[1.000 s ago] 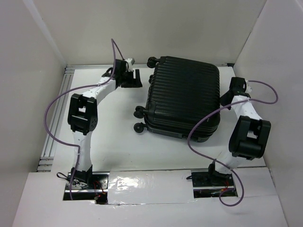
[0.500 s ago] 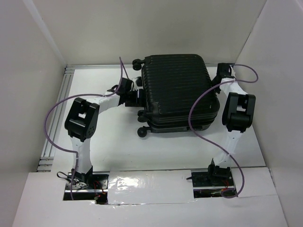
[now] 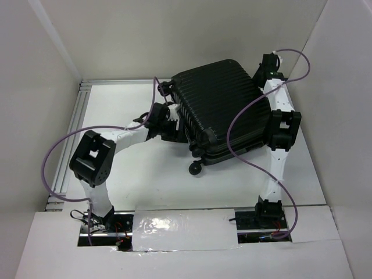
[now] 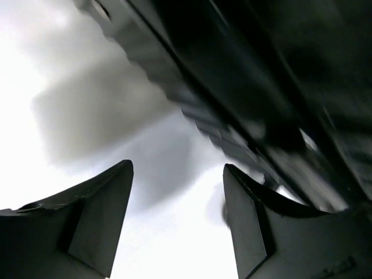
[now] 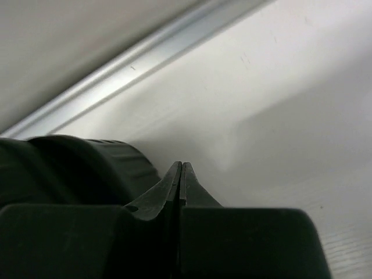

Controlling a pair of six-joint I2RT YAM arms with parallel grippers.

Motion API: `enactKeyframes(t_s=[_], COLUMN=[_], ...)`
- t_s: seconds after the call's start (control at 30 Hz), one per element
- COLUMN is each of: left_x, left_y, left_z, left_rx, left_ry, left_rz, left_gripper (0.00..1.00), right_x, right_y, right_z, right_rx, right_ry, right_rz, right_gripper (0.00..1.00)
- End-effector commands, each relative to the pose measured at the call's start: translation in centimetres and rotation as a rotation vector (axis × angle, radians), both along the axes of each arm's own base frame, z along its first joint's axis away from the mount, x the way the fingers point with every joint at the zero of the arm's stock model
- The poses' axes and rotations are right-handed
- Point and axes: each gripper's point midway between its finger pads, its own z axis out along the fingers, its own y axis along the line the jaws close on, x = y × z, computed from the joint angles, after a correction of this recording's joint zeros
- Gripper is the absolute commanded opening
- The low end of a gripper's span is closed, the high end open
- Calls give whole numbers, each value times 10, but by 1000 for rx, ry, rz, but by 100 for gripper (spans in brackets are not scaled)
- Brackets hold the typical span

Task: Pack the luggage

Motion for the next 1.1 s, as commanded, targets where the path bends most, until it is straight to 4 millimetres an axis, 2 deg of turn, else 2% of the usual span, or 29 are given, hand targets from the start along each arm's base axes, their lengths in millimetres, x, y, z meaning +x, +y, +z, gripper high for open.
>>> enactKeyframes(t_s=[0.0, 0.03, 0.07, 0.1, 0.13, 0.17, 0.2, 0.27, 0.3, 0.37, 0.4, 0.43, 0.47, 0.5, 0.53, 0.57, 0.6, 0.63, 0.67, 0.7, 0.73, 0.77, 0.8, 0.83, 0.87, 0.93, 0.97, 1.0, 1.07], left_x=[0, 4, 9, 9, 12, 21, 24, 32, 39, 48, 64, 75, 90, 108, 121, 136, 153, 172, 184, 201, 219, 229, 239, 256, 263, 278, 287, 292, 300], left_y=[13, 24, 41, 52, 60, 77, 80, 104, 106, 117, 124, 130, 137, 148, 157, 165, 185, 197, 205, 214, 225, 226, 226, 228, 221, 206, 207, 206, 189], left_z=[33, 35, 41, 41, 47, 52, 68, 76, 98, 116, 140, 149, 152, 176, 186, 180, 187, 212, 218, 200, 222, 222, 220, 212, 204, 199, 173, 166, 154], left_rx=[-37, -20, -5, 11, 23, 36, 13, 18, -15, -12, -3, 25, 34, 26, 17, -8, -17, -36, -59, -50, -52, -67, -79, -84, -88, -90, -57, -64, -86], left_ry=[-109, -119, -135, -131, -152, -164, -185, -178, -213, -237, -299, -326, -328, -375, -394, -360, -375, -442, -446, -417, -482, -480, -478, -477, -467, -490, -462, -456, -444], left_rz=[-37, -18, 14, 22, 12, 41, 28, 46, 42, 64, 88, 124, 166, 214, 255, 306, 374, 421, 470, 504, 551, 577, 585, 602, 606, 613, 642, 648, 645], left_gripper=[76, 76, 76, 76, 76, 76, 76, 77, 77, 77, 77, 78, 78, 80, 80, 80, 81, 82, 82, 82, 82, 82, 82, 82, 82, 82, 82, 82, 82], right_x=[0, -2, -10, -15, -20, -32, -39, -57, -76, -99, -123, -137, -148, -175, -189, -204, -227, -242, -260, -278, -290, -304, -318, -326, -339, -353, -360, -362, -368], right_y=[17, 16, 6, -3, -3, -4, -3, -7, -5, -7, -6, -4, -2, 4, 6, 12, 20, 19, 27, 32, 37, 41, 47, 49, 52, 48, 48, 47, 45], right_z=[81, 96, 124, 140, 156, 192, 207, 224, 253, 247, 270, 268, 236, 252, 243, 201, 212, 200, 162, 168, 156, 124, 123, 113, 89, 78, 71, 64, 58], right_rx=[-42, -58, -75, -84, -100, -121, -123, -136, -141, -138, -138, -129, -103, -98, -85, -56, -45, -32, 27, 47, 77, 131, 150, 168, 203, 199, 201, 212, 219], right_ry=[-110, -136, -171, -196, -220, -278, -300, -311, -353, -306, -339, -324, -250, -285, -267, -176, -210, -182, -99, -132, -111, -48, -61, -44, 9, 18, 39, 49, 63], right_rz=[60, 68, 50, 29, 36, 31, 30, 25, 23, -1, -16, -20, -27, -33, -39, -40, -34, -60, -86, -102, -114, -165, -174, -199, -249, -315, -336, -368, -399], right_gripper=[0, 2, 2, 6, 6, 7, 7, 8, 10, 10, 6, 4, 2, 0, 0, 0, 0, 0, 0, 0, 0, 0, 0, 0, 0, 0, 0, 0, 0])
